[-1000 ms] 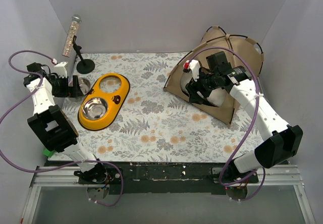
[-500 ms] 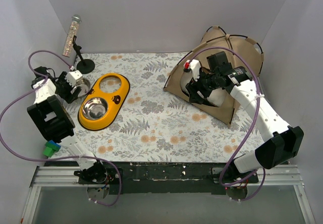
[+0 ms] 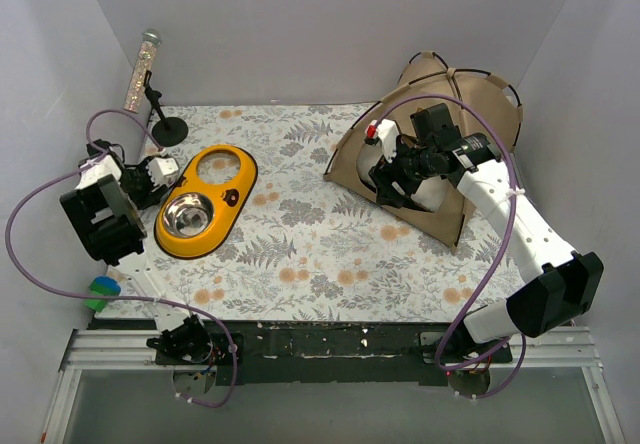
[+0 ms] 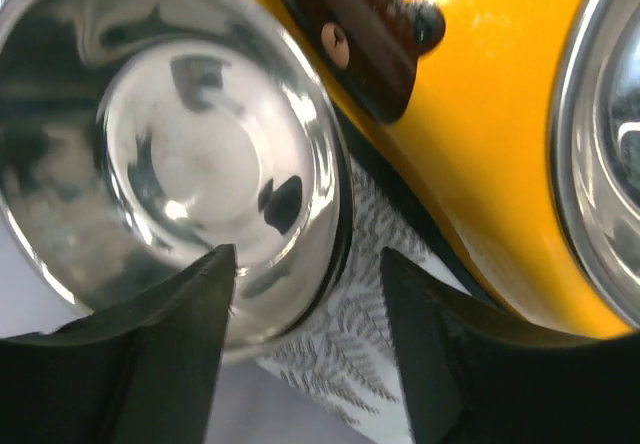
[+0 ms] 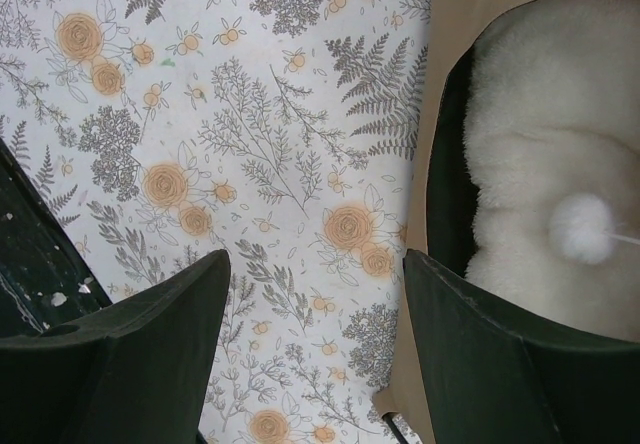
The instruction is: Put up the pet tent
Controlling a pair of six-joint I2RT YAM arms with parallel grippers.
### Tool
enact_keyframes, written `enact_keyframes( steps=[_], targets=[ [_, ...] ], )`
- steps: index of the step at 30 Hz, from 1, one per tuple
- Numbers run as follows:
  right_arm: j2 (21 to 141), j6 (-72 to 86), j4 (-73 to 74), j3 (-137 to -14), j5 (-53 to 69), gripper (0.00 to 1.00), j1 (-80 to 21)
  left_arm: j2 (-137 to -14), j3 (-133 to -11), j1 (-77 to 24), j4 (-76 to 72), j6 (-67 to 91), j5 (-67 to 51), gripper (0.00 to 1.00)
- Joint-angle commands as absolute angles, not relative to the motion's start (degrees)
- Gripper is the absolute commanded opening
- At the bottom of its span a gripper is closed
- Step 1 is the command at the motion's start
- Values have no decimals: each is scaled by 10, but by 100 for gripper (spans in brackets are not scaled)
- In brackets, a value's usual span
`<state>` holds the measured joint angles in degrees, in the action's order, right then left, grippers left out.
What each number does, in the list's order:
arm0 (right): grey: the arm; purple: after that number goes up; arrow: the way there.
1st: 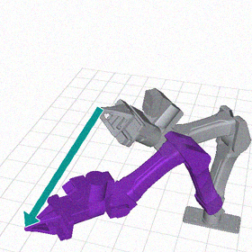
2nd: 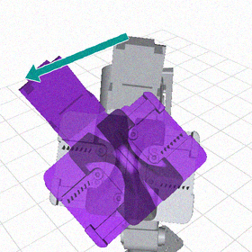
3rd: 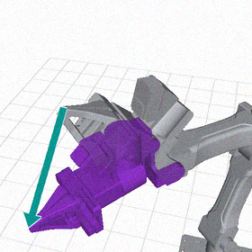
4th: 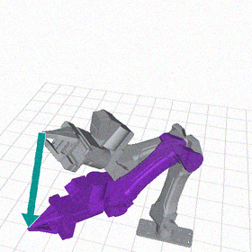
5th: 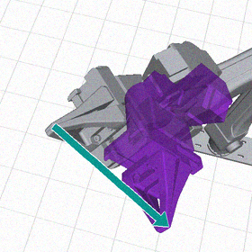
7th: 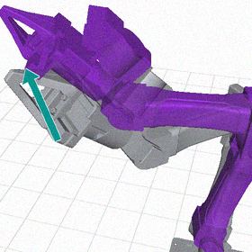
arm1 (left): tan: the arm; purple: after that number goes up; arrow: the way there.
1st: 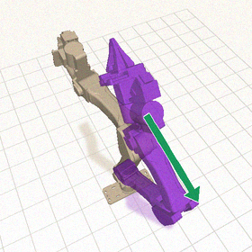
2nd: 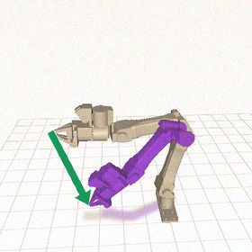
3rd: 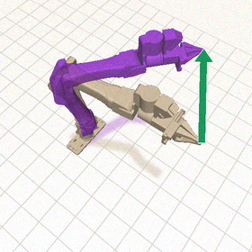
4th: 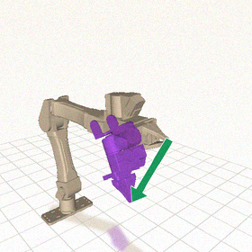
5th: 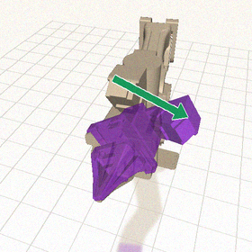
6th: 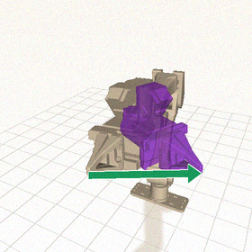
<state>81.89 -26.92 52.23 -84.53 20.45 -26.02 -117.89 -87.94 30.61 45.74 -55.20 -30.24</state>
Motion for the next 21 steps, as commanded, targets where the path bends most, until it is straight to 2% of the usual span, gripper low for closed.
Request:
enact_keyframes(
  steps=[1, 4, 8, 13, 15, 21],
  targets=[
    [806, -265, 528, -845, 204, 78, -263, -1200, -915, 278, 439, -520, -300, 50],
    [806, -268, 532, -846, 202, 77, -263, -1200, -944, 273, 439, -473, -320, 29],
    [804, -269, 528, -842, 203, 77, -263, -1191, -1014, 275, 533, -484, -350, 1],
    [801, -263, 521, -843, 206, 77, -263, -1175, -1161, 268, 656, -445, -432, 0],
    [800, -260, 518, -840, 207, 77, -263, -1169, -1171, 242, 686, -437, -431, 0],
    [798, -257, 518, -836, 212, 77, -263, -1099, -1016, 146, 534, -296, -405, 0]
  ],
)
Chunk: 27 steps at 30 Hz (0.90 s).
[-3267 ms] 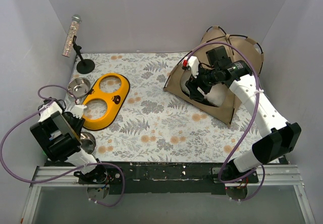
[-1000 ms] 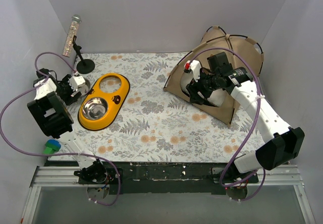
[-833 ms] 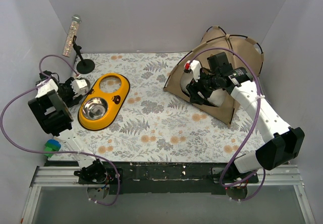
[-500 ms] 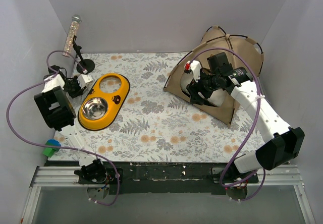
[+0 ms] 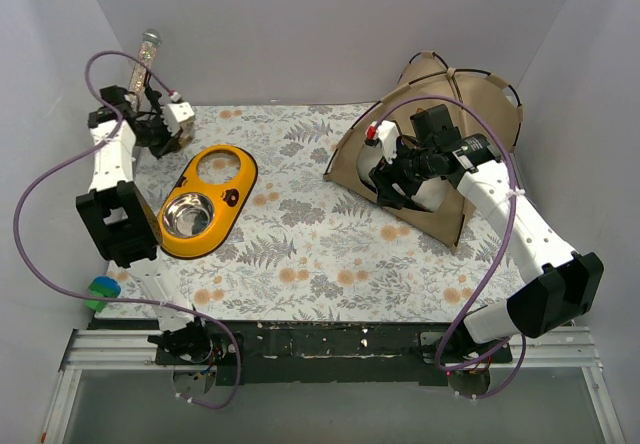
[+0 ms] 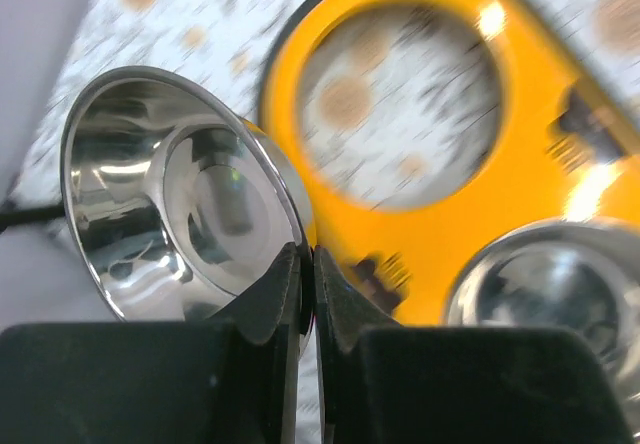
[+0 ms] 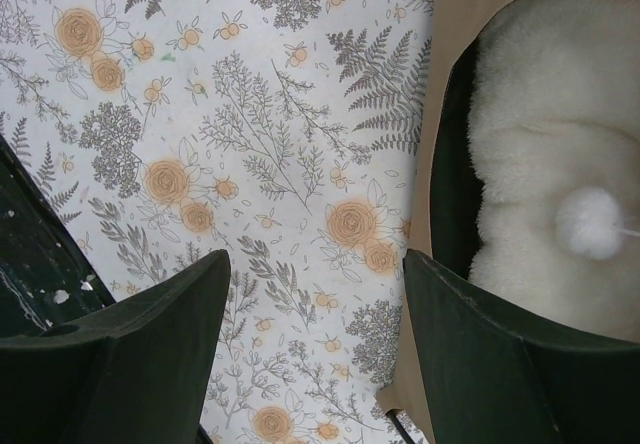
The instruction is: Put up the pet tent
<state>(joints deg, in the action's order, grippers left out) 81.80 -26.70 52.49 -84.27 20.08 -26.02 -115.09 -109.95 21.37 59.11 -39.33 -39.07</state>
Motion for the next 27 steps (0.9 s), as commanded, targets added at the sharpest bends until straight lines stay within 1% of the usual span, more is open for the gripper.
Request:
enact_keyframes(
  steps=[1, 6, 9, 14, 20, 21, 22, 23, 25, 27],
  targets=[
    [797, -257, 519, -837, 212, 77, -263, -1093, -994, 130, 520, -282, -399, 0],
    [794, -257, 521, -834, 208, 78, -263, -1078, -926, 70, 425, -174, -360, 0],
    [793, -256, 523, -831, 216, 78, -263, -1078, -895, 51, 380, -157, -327, 0],
    [795, -258, 523, -833, 209, 77, -263, -1103, -896, 32, 397, -164, -280, 0],
    [787, -258, 520, -823, 208, 78, -263, -1090, -881, 31, 444, -213, -269, 1],
    [786, -256, 520, -822, 209, 78, -263, -1086, -878, 30, 444, -214, -265, 14],
    [785, -256, 521, -822, 210, 78, -263, -1082, -879, 31, 444, -214, -265, 37],
    [785, -256, 521, -823, 209, 78, -263, -1077, -882, 31, 446, -211, -267, 54],
    [787, -257, 523, -827, 208, 78, -264, -1063, -906, 30, 463, -199, -286, 83],
    [789, -258, 524, -835, 208, 78, -263, -1051, -960, 30, 496, -177, -314, 96]
  ],
)
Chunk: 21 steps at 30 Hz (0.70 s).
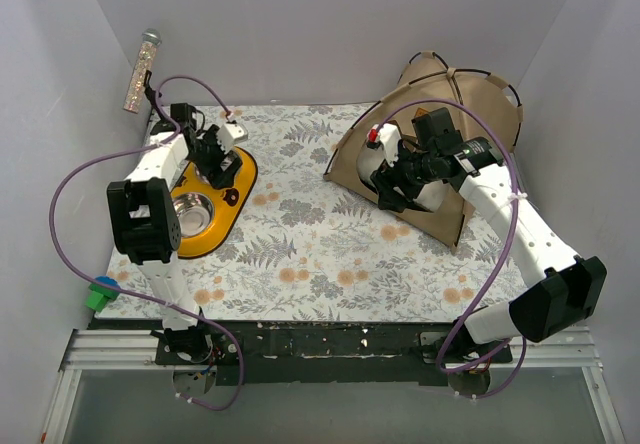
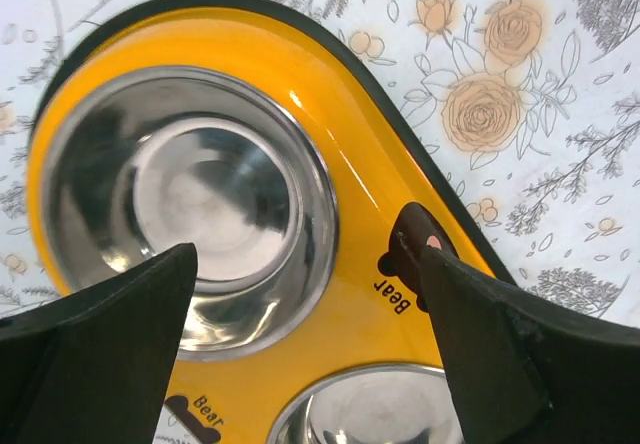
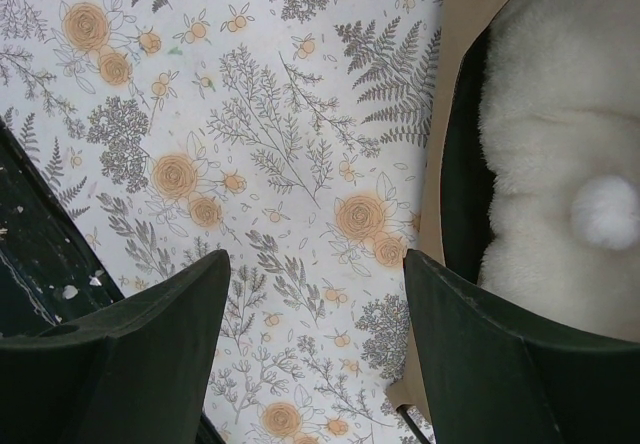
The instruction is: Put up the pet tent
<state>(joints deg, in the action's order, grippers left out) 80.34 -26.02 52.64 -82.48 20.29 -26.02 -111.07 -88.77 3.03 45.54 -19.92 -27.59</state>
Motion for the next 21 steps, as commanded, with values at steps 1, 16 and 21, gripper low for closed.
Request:
enact_keyframes(
  steps=[1, 16, 21],
  targets=[
    [789, -258, 524, -838, 208, 78, -263, -1048, -989, 30, 508, -156, -327, 98],
    [723, -213, 429, -832, 153, 79, -258, -1059, -1249, 30, 612, 332, -239, 98],
    [657, -119, 383, -771, 126, 80, -221, -985, -1117, 31, 565, 417, -236, 98]
  ],
)
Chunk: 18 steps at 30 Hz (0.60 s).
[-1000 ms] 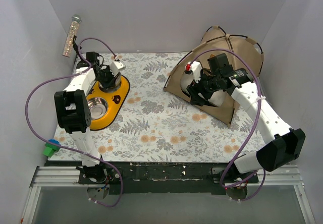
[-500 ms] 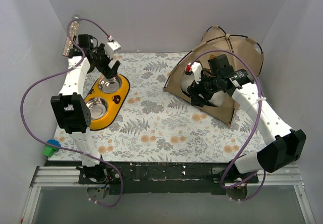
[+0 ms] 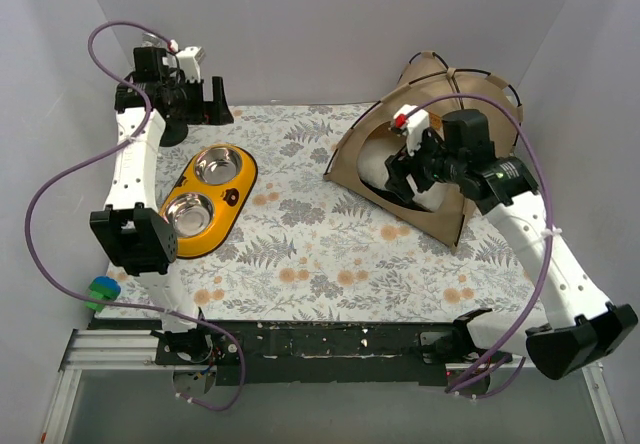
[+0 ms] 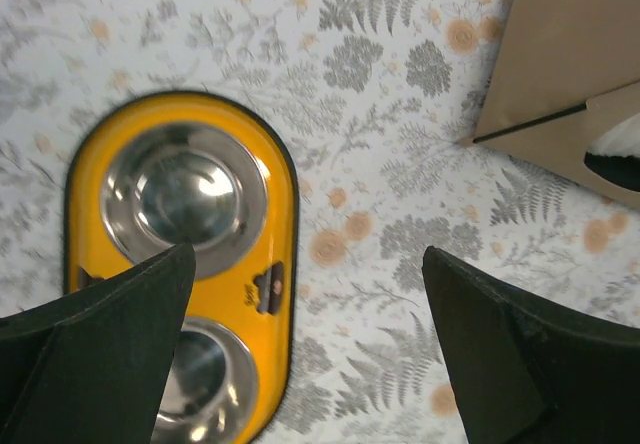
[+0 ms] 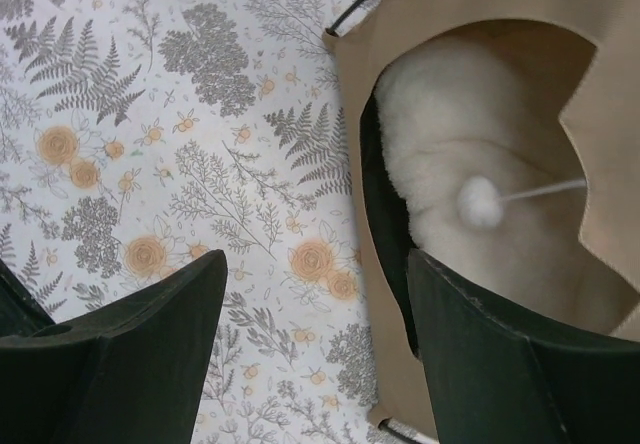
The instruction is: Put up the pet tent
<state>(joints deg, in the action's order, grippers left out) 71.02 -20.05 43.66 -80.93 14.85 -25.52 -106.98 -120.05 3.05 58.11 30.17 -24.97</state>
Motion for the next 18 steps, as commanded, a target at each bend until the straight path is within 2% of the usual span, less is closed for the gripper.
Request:
enact_keyframes(
  steps=[1, 6, 10, 18],
  targets=[
    [641, -102, 380, -747, 132, 80, -200, -965, -1084, 30, 553, 424, -238, 98],
    [561, -69, 382, -673, 110, 80, -111, -886, -913, 26, 516, 429, -227, 98],
    [484, -69, 397, -622, 119, 79, -58, -825, -805, -16, 495, 402, -198, 98],
    [385, -83, 420, -544, 133, 79, -5, -741, -738, -36, 472, 388, -195, 98]
  ],
)
